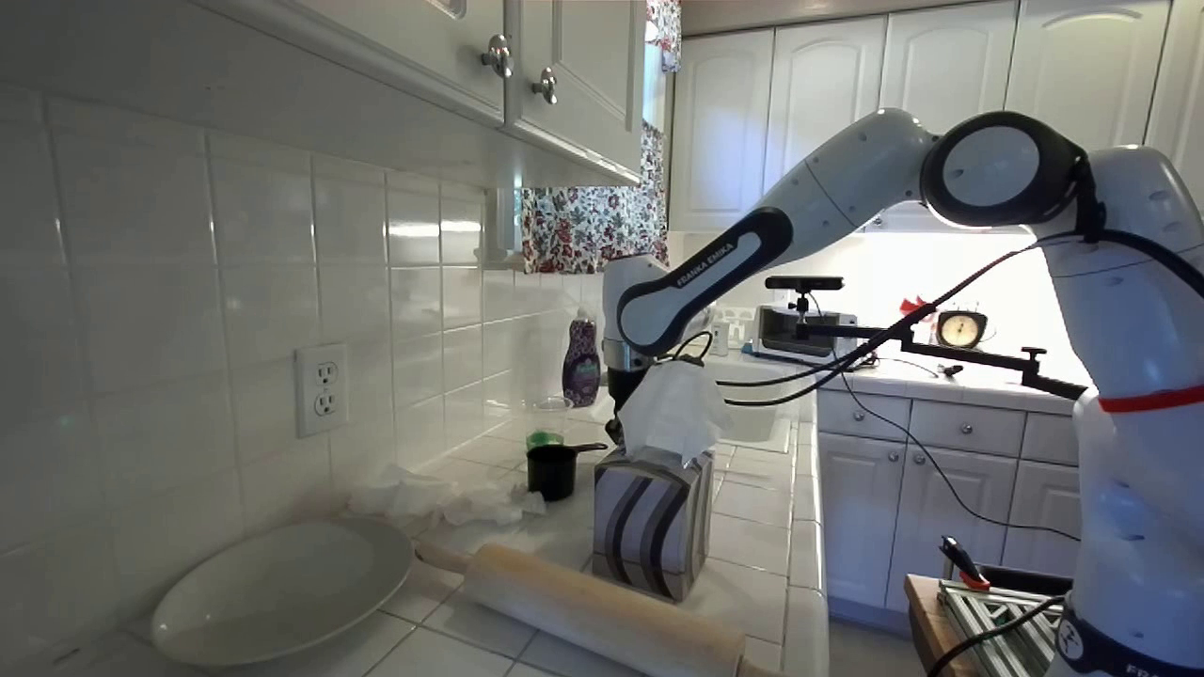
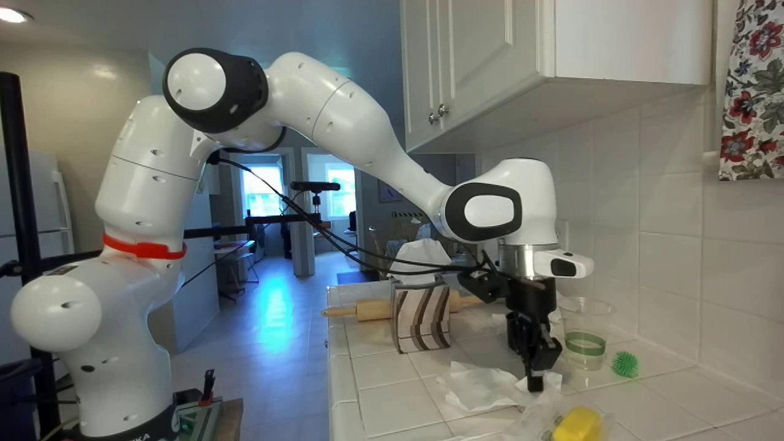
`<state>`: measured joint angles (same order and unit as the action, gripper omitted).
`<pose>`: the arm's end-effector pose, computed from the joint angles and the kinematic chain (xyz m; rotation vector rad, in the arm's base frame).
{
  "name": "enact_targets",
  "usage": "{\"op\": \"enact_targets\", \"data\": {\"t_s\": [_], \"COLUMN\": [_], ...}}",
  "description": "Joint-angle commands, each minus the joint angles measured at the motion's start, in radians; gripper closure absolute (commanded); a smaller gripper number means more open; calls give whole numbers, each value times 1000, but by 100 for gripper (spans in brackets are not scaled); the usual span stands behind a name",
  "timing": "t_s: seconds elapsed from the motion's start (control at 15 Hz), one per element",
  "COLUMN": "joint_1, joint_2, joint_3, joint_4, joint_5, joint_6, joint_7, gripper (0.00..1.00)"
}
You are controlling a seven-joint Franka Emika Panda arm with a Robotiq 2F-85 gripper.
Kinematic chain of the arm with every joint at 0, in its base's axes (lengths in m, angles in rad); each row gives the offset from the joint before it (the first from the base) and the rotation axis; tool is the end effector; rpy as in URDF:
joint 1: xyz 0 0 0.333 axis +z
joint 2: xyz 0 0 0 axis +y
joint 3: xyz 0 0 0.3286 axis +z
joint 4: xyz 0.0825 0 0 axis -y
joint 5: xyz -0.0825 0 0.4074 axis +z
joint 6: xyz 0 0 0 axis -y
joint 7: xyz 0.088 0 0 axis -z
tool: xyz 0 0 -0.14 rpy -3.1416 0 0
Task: Use the napkin to wipe the surface
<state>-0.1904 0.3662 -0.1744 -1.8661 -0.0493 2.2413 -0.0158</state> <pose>0.6139 -0.2323 0.2895 3.0042 -0.4645 -0.0086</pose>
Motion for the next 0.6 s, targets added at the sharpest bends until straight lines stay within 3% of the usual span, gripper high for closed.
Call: {"op": "enact_targets", "data": {"t_s": [0.0, 0.53], "joint_1": [-14, -18], "joint_2": [20, 59], "joint_3": [8, 49], "joint_4": [25, 80], "joint_5": [19, 72], "joint_6": [38, 25], "joint_7": [-14, -57], "gripper": [100, 100]}}
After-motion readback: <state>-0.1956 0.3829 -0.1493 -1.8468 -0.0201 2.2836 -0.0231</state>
